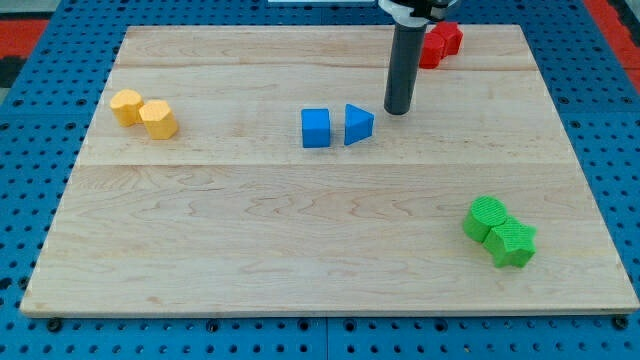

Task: Move the hexagon diagonally to the heart

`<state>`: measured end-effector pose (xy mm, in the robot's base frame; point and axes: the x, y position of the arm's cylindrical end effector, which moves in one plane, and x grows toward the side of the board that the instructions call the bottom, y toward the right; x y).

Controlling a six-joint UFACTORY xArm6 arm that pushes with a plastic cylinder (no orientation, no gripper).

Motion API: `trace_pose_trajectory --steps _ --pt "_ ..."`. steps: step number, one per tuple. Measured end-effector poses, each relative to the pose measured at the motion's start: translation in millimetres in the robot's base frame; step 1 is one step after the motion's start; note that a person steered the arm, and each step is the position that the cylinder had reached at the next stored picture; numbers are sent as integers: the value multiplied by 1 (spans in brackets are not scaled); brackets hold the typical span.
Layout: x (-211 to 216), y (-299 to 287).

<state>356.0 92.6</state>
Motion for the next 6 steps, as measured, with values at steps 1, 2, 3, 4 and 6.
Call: trace_pose_trajectory --steps 1,2,3,4,6 --pt "0 0" --pt "0 0" --pt "0 34" --pt "-36 90" --pt "20 60"
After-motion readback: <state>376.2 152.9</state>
